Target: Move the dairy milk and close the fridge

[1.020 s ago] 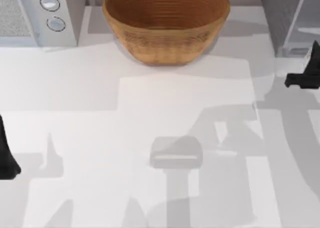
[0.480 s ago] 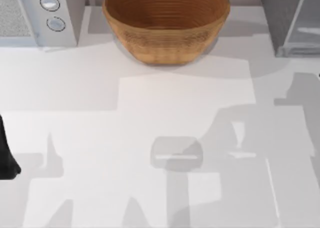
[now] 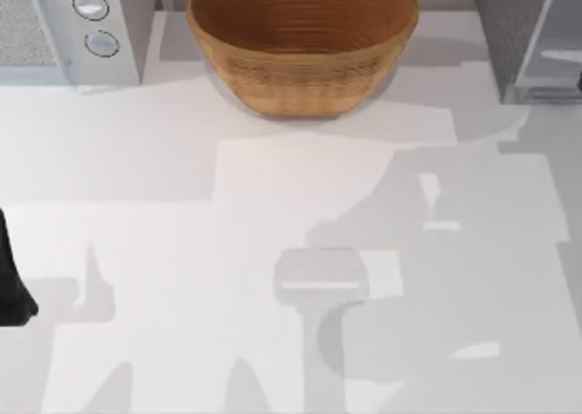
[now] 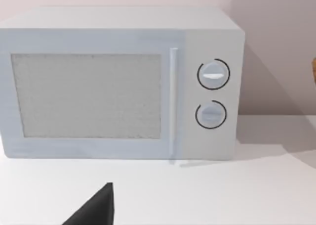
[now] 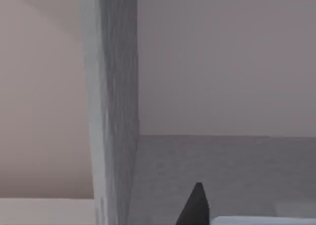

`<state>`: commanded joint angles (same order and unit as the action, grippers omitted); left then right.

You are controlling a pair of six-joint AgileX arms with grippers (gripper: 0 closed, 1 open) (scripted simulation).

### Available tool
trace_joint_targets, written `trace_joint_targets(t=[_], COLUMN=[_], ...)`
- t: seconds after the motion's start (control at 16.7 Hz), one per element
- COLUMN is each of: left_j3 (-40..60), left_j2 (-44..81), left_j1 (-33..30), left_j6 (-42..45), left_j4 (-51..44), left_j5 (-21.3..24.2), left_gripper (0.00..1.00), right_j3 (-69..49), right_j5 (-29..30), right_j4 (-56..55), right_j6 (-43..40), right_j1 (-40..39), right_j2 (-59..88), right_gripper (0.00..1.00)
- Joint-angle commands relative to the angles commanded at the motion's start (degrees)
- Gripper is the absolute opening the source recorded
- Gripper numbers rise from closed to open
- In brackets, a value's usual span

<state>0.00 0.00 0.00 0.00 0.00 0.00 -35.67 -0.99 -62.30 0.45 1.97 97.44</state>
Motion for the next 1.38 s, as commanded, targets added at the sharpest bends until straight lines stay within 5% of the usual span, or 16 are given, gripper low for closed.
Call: trace_joint_targets(t=[0.6, 1.38], left_j3=[0.0, 0.0], left_j2=[0.0, 0.0], left_j1=[0.0, 0.0], left_j6=[0.0, 0.0], left_j4=[0.0, 0.0], left_j5=[0.0, 0.0], left_gripper=[1.0, 1.0], right_j3=[-34.31, -36.7], right_j5=[-8.59, -9.29], right_j4=[9.99, 11.1], right_j6=[-0.76, -0.74], right_j1=[8.82, 9.57], right_j2=[29.66, 32.03], right_gripper=[0.0, 0.0])
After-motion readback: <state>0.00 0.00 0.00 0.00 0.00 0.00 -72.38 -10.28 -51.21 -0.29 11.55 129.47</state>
